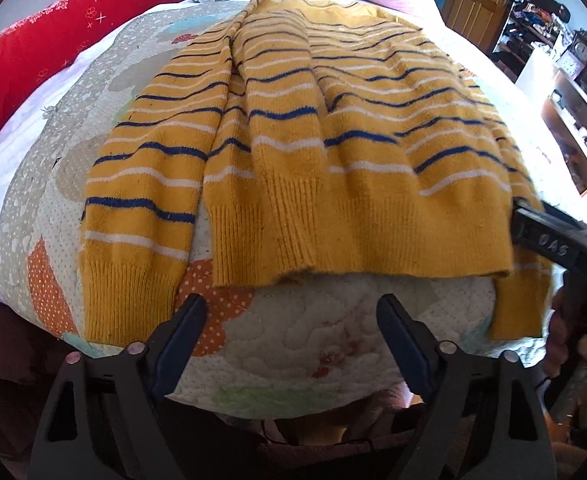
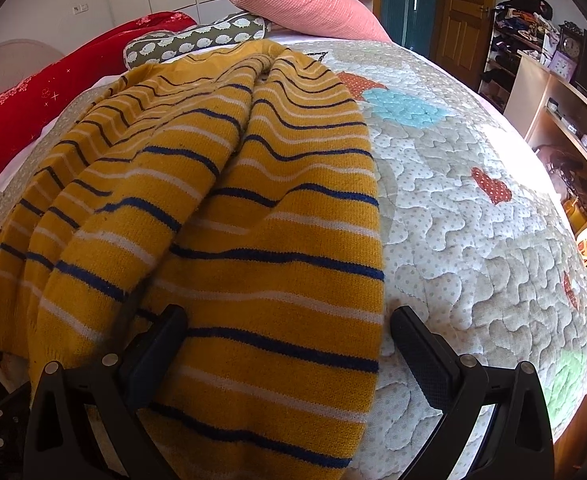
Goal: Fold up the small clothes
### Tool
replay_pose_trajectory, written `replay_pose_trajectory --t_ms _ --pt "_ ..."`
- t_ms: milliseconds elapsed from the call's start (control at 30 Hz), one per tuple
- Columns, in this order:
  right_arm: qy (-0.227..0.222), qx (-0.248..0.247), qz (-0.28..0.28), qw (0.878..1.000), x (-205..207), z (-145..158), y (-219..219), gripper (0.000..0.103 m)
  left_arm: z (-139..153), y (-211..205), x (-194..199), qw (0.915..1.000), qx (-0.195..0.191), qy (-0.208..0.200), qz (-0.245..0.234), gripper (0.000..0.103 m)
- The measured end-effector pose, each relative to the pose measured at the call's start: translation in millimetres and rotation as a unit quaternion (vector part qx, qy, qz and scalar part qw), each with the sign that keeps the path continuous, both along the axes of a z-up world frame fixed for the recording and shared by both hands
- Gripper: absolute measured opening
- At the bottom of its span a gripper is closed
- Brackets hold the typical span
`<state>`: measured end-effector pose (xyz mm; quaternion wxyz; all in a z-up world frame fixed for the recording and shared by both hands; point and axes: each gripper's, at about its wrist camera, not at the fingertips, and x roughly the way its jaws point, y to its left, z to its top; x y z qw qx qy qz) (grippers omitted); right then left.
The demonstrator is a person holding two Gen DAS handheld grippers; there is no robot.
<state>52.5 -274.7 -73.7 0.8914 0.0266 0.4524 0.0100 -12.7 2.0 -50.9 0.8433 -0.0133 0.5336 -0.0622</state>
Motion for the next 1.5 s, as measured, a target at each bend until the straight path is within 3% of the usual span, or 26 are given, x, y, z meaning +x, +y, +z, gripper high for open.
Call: replay_pose_trajectory --t_ms 67,167,233,400,533,667,700,733,767,800,867,967,1100,1167,1267,1333,1400,1500 --pt "-0.006 0.000 0.007 1.000 -1.5 -0.1 -0.6 0.102 21.5 7.9 -1.4 0.9992 -0.030 -0.025 0.005 0.082" --pt "-0.001 0.007 0.033 0.999 -1.5 4.6 -4.4 0.102 49.3 23.1 8.1 0.9970 -0.038 -0.060 0.032 0.082" --pt "0.000 0.021 0.054 0.998 -2.2 13.3 -11.7 0.088 58.7 38.5 22.2 0.9953 -0.033 -0.067 0.062 0.082" --pt "-0.017 0.040 0.039 0.998 3.3 33.7 -49.8 0.084 60.0 69.8 37.0 0.9902 -0.035 -0.064 0.119 0.082" --pt "0.008 0.076 0.016 0.997 28.3 27.2 -74.0 0.084 46.8 80.3 35.0 0.9873 -0.058 -0.048 0.140 0.082" --pt "0.025 0.107 0.015 0.994 57.0 15.3 -66.1 0.084 40.6 80.4 29.2 0.9874 -0.070 -0.034 0.138 0.082" --pt "0.025 0.111 0.016 0.993 62.9 14.5 -61.9 0.075 42.5 79.9 27.6 0.9877 -0.062 -0.037 0.138 0.082" --pt "0.029 0.114 0.023 0.993 68.2 14.7 -57.9 0.046 45.1 80.2 26.0 0.9877 -0.056 -0.043 0.140 0.082" --pt "0.037 0.122 0.035 0.991 73.8 15.5 -55.8 0.030 48.3 81.8 24.8 0.9876 -0.050 -0.049 0.140 0.082" --pt "0.046 0.148 0.047 0.987 78.3 17.1 -58.4 0.007 50.8 83.9 24.2 0.9874 -0.047 -0.053 0.141 0.082" --pt "0.049 0.171 0.039 0.983 83.0 24.1 -71.4 0.007 53.6 91.0 24.2 0.9866 -0.042 -0.058 0.146 0.083" --pt "0.022 0.096 -0.015 0.995 86.4 42.4 -100.0 0.007 51.5 106.0 28.0 0.9848 -0.046 -0.057 0.158 0.082" --pt "0.020 0.016 -0.108 0.994 99.7 51.0 -154.8 0.007 42.9 122.2 40.7 0.9829 -0.063 -0.043 0.168 0.082" --pt "0.033 -0.020 -0.129 0.991 105.2 49.3 -166.4 0.008 41.6 126.0 51.9 0.9830 -0.071 -0.040 0.165 0.082" --pt "0.027 -0.013 -0.137 0.990 97.5 53.6 -163.3 0.012 42.1 127.2 86.3 0.9861 -0.063 -0.037 0.149 0.083" --pt "0.004 -0.019 -0.130 0.991 86.5 60.2 -149.5 0.030 40.3 126.2 116.0 0.9882 -0.067 -0.031 0.134 0.083" --pt "-0.025 -0.029 -0.123 0.992 70.7 67.0 -132.1 0.040 33.5 126.1 154.9 0.9893 -0.079 -0.017 0.122 0.083" --pt "-0.052 -0.044 -0.103 0.992 53.1 71.3 -106.5 0.042 16.2 123.8 211.1 0.9879 -0.107 0.010 0.112 0.083"
